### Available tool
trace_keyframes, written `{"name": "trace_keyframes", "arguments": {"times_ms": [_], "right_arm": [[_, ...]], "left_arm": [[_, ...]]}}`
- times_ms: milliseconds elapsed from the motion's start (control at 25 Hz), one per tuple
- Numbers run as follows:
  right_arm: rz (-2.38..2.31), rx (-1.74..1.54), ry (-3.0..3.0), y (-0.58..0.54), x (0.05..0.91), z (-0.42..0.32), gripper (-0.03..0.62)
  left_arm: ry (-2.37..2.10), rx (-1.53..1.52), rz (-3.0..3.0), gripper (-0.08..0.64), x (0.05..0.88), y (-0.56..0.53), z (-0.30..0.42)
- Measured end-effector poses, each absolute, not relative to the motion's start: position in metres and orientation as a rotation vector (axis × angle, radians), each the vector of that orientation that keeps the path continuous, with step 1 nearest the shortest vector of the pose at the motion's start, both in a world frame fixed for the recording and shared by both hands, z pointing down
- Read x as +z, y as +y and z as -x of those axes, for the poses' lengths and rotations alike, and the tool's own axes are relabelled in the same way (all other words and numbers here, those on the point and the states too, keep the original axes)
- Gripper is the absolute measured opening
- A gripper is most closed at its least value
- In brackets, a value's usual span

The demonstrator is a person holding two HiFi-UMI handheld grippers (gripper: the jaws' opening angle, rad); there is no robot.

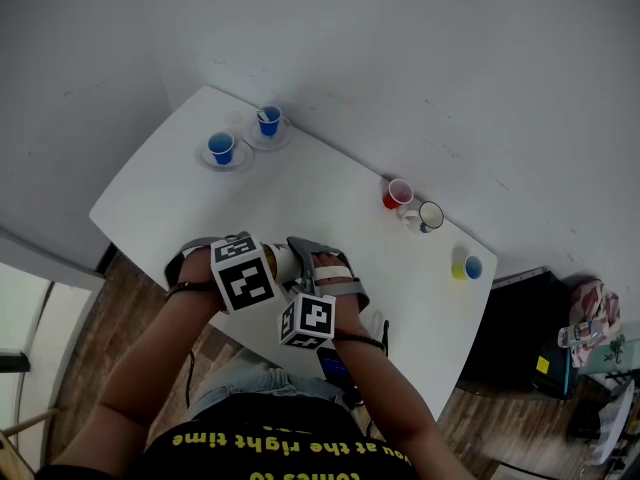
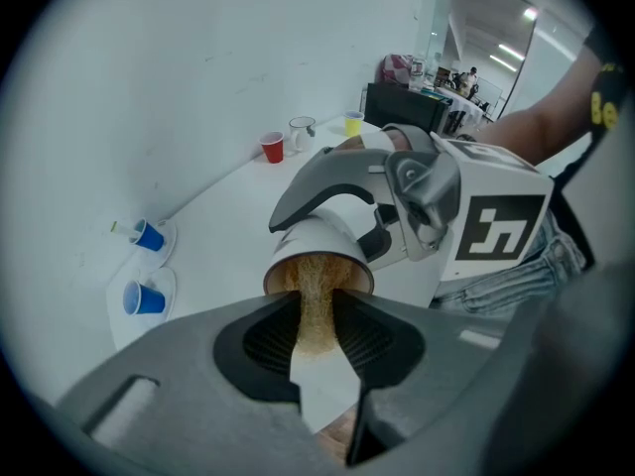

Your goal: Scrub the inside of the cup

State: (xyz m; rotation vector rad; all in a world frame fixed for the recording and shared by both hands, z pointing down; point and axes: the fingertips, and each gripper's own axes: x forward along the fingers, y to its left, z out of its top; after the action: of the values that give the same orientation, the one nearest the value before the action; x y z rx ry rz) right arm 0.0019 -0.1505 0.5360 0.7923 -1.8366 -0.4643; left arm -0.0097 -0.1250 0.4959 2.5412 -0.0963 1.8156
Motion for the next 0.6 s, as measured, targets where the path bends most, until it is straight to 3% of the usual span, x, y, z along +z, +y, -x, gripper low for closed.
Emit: {"name": "trace_keyframes", "arguments": {"times_ms": [600], "right_arm": [[-0.773,-0.448,-1.829,-0.1514,0.5375,0.0018,0.383]], "left_arm": [[0.008,1.792,-2.534,0.1,0.496,-0.1178,0.0037]]}}
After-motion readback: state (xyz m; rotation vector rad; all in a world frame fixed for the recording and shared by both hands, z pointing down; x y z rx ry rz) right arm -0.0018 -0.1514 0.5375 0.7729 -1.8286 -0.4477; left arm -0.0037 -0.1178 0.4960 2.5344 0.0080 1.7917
